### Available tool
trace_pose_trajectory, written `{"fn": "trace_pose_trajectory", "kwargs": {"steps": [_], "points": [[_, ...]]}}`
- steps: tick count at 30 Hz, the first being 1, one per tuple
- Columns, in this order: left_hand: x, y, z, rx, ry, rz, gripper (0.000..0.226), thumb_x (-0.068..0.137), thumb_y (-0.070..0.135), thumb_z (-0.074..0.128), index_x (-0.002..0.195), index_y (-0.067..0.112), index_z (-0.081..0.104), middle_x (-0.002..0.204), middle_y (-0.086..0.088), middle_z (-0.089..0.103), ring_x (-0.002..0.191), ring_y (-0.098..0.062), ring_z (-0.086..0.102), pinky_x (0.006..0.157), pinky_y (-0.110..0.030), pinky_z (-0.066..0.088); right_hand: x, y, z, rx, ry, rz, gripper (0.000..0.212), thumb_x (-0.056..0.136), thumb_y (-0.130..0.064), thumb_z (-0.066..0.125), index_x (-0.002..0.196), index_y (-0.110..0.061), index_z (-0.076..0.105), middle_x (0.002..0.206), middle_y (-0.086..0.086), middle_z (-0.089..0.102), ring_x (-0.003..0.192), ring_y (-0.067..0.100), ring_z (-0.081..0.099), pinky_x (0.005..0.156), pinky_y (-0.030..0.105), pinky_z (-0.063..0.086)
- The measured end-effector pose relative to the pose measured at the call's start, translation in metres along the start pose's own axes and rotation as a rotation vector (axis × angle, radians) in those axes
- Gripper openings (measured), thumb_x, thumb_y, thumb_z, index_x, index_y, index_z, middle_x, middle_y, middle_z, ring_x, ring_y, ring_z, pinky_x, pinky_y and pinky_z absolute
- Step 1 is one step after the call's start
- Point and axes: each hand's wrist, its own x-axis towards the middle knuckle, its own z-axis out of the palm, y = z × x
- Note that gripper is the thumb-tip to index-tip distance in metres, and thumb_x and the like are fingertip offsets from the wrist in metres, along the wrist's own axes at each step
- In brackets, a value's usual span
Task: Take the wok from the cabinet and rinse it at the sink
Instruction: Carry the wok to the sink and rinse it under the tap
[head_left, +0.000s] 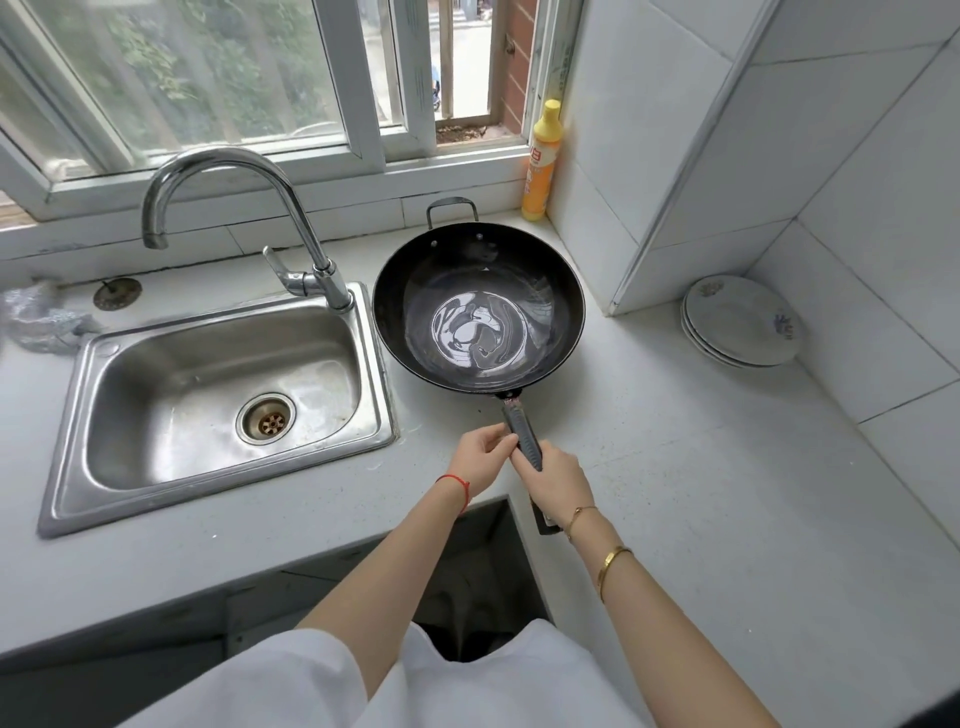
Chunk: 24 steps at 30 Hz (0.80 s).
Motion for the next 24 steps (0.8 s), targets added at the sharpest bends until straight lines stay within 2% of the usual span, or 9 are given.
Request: {"fn": "trace_pose_trajectory", "kwargs": {"steps": [2,5,8,11,17,24], "points": [[-0.002,-0.006,-0.007,0.142,0.048,-0.001,0.044,0.1,0.026,0.053,0.139,0.006,0.053,0.134,-0.009,0.062,0.124,-0.021,0.058,0.104,-0.029,0.045,-0.001,0.003,-0.004,-0.093,0.011,-0.033,0.043,0.094,-0.062,0.04,0.094,-0.021,0.055,0.075,-0.002,0.062,0.065,0.013,0.061,0.05,0.023,0.042],[-0.009,-0.017,-0.021,0.347,0.135,0.026,0.045,0.101,0.03,0.049,0.142,0.011,0.05,0.136,-0.007,0.061,0.124,-0.021,0.057,0.107,-0.033,0.043,-0.001,0.012,-0.014,-0.166,0.072,-0.033,0.047,0.096,-0.061,0.031,0.095,-0.021,0.056,0.077,-0.003,0.062,0.07,0.016,0.06,0.053,0.027,0.041],[-0.018,-0.023,-0.038,0.598,0.268,0.072,0.045,0.1,0.031,0.048,0.141,0.015,0.05,0.136,-0.004,0.06,0.127,-0.022,0.055,0.108,-0.038,0.041,0.004,0.021,-0.025,-0.157,0.125,-0.052,0.046,0.101,-0.05,0.03,0.107,-0.015,0.06,0.095,0.006,0.066,0.095,0.025,0.061,0.076,0.039,0.053],[-0.022,-0.022,-0.056,0.808,0.413,0.097,0.044,0.099,0.032,0.047,0.141,0.017,0.05,0.137,-0.003,0.057,0.127,-0.022,0.051,0.108,-0.039,0.035,0.012,0.025,-0.038,-0.224,0.196,-0.098,0.043,0.103,-0.039,0.034,0.13,-0.014,0.055,0.121,0.009,0.063,0.117,0.027,0.05,0.095,0.043,0.047],[-0.016,-0.009,-0.087,0.935,0.596,0.072,0.047,0.099,0.032,0.046,0.143,0.016,0.045,0.137,-0.004,0.054,0.125,-0.024,0.05,0.111,-0.041,0.031,0.03,0.009,-0.06,-0.238,0.304,-0.168,0.046,0.103,-0.029,0.04,0.146,-0.014,0.041,0.134,0.01,0.055,0.125,0.029,0.042,0.101,0.044,0.042],[0.007,0.012,-0.128,0.925,0.64,0.131,0.046,0.098,0.028,0.046,0.142,0.015,0.047,0.135,-0.004,0.056,0.123,-0.024,0.051,0.106,-0.038,0.034,0.065,-0.026,-0.071,-0.179,0.378,-0.23,0.043,0.102,-0.023,0.042,0.143,-0.011,0.045,0.135,0.011,0.056,0.123,0.031,0.044,0.105,0.043,0.038]]}}
